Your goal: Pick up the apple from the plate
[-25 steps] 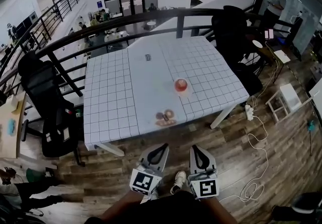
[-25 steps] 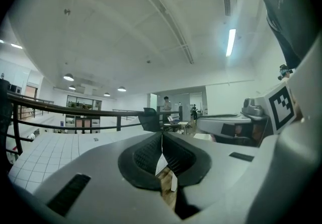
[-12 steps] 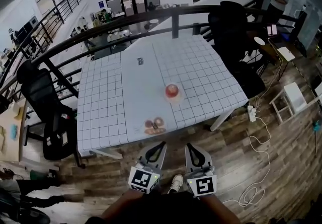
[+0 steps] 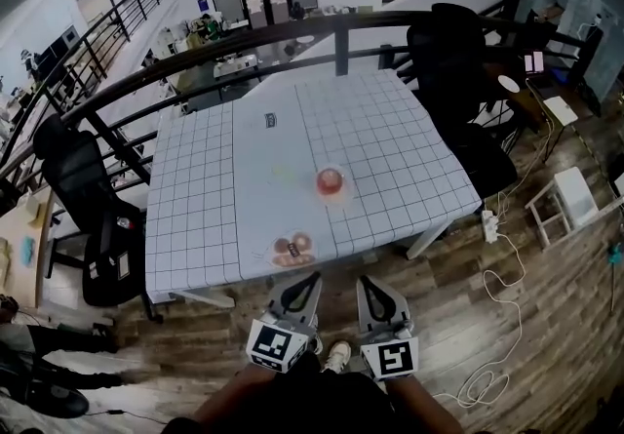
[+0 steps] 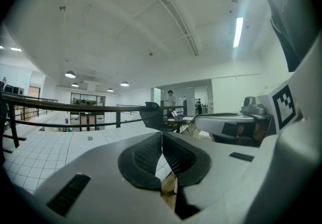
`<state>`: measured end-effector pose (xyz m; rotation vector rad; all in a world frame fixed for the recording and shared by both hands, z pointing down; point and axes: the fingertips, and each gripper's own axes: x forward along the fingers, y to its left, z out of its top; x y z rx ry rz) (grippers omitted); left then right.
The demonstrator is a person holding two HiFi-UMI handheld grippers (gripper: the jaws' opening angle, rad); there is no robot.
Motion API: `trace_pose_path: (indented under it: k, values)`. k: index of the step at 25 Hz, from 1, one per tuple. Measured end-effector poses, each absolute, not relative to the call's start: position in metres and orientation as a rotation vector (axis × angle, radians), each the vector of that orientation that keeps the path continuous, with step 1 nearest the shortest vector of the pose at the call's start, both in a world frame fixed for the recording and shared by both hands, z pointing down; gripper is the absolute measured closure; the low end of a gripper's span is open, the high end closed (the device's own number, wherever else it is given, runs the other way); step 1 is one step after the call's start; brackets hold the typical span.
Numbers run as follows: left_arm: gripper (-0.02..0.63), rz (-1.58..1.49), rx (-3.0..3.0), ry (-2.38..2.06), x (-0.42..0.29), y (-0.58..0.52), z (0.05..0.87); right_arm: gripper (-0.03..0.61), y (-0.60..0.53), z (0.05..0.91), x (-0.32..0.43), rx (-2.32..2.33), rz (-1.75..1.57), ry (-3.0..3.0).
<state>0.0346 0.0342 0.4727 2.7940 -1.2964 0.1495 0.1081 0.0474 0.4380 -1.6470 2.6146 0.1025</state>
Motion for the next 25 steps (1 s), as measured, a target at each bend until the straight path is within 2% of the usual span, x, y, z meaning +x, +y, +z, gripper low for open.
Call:
trace_pose_path:
  k: [5,25]
  values:
    - [0.591,0.125,2.804,-1.286,0.04,0.014,0.471,0.554,0.031,0.46,0.12,-1.702,0.094,2.672]
    - [0.591,0.096,2.778,-1.307,0.015,-0.098,0.477,0.555,-0.083,0.456,0.095,-1.696,0.159,2.703]
